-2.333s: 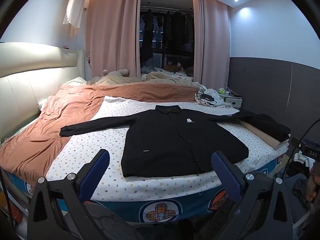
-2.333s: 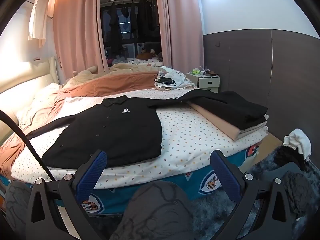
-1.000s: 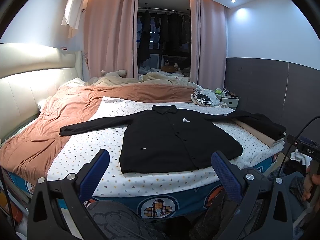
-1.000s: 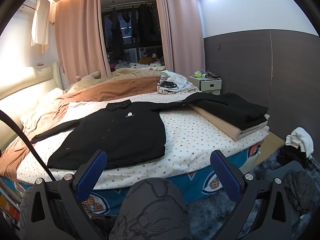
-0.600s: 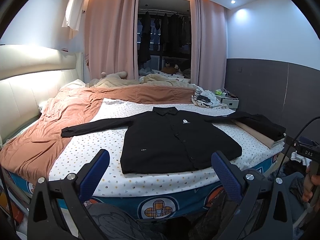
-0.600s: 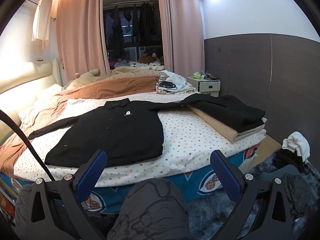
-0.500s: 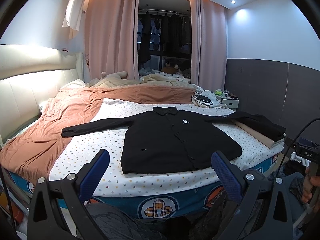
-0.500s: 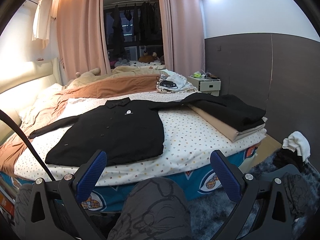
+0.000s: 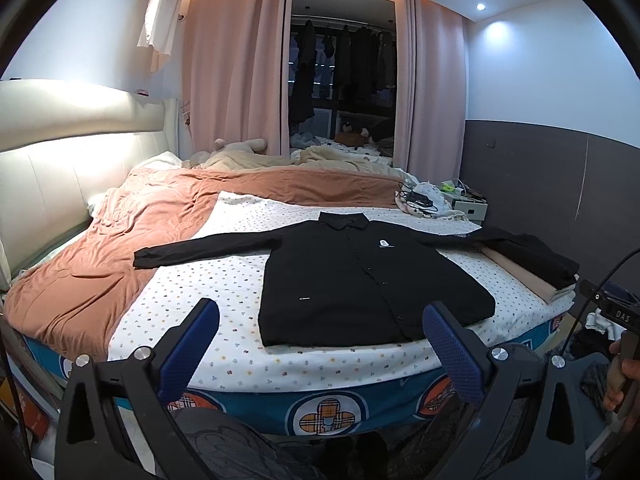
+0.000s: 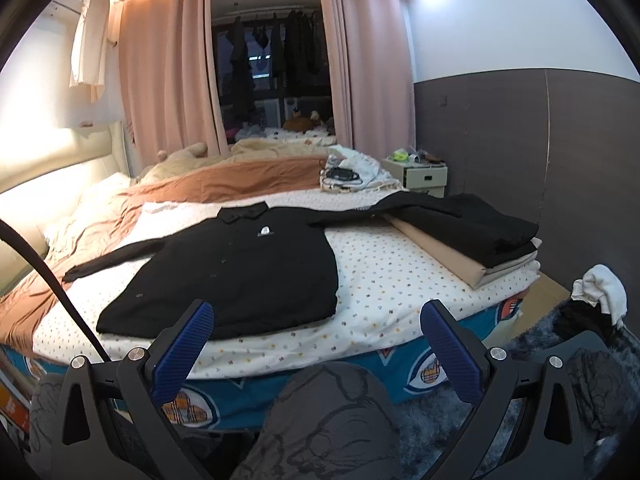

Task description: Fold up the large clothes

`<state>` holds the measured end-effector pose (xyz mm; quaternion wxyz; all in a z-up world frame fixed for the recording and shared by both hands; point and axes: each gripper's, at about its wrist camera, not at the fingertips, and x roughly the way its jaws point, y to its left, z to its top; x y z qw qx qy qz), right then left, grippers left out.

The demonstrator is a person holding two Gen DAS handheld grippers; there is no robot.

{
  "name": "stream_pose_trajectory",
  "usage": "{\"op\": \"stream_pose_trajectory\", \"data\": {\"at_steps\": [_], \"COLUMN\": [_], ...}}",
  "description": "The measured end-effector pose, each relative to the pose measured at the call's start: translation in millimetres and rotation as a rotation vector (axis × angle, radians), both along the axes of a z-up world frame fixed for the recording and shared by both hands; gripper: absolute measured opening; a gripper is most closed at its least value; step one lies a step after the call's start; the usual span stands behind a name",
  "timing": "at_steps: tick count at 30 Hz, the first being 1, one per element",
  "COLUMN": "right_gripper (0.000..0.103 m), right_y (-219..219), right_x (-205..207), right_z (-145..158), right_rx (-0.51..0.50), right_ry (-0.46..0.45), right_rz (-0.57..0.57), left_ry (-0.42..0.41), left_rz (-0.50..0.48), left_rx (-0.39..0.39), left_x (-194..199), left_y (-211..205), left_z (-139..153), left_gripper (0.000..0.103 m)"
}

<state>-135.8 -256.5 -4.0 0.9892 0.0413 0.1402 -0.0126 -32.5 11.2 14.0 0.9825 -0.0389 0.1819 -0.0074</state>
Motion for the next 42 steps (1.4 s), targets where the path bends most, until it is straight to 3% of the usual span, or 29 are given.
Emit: {"op": "stream_pose_trajectory", "data": {"at_steps": [13,22,31,34,38,42], "right_gripper": [0.103,0.103,0.103,0.103,0.103,0.103], "right_y": [17.9,33.9,54.8,68.3,86.0,97.4], "right_x": [63.2,142.3,245.1,275.9,310.7,347.4], "right_z": [5.8,11.8,29.4,33.9,42.1,45.3], "right_rx": [-0.012,-0.042,-0.047,-0.062,-0.079,-0.088], "right_ry": [0.018,0.043,0.130,0.161,0.182,0.211], "right_rz": [0.067,0.114,0.161,0.165,0.193,0.225], "left_ry": [0.046,0.107,0.190,0.215,0.246,0.281], "left_rz": [0.099,0.189,0.283,0.318,0.376,0.413], "left_rx": [-0.043,-0.081,-0.135,-0.164,-0.240,-0.312], "left_x": [41.5,98.4,176.8,198.5,223.3,248.0], "left_y": [53.1,101.3,163.6,188.3,224.8,260.6], "left_z": [-10.9,-31.0,-52.4,-58.7,-68.7,-78.7], "left_gripper": [0.103,0.103,0.103,0.099,0.084,0.080]}}
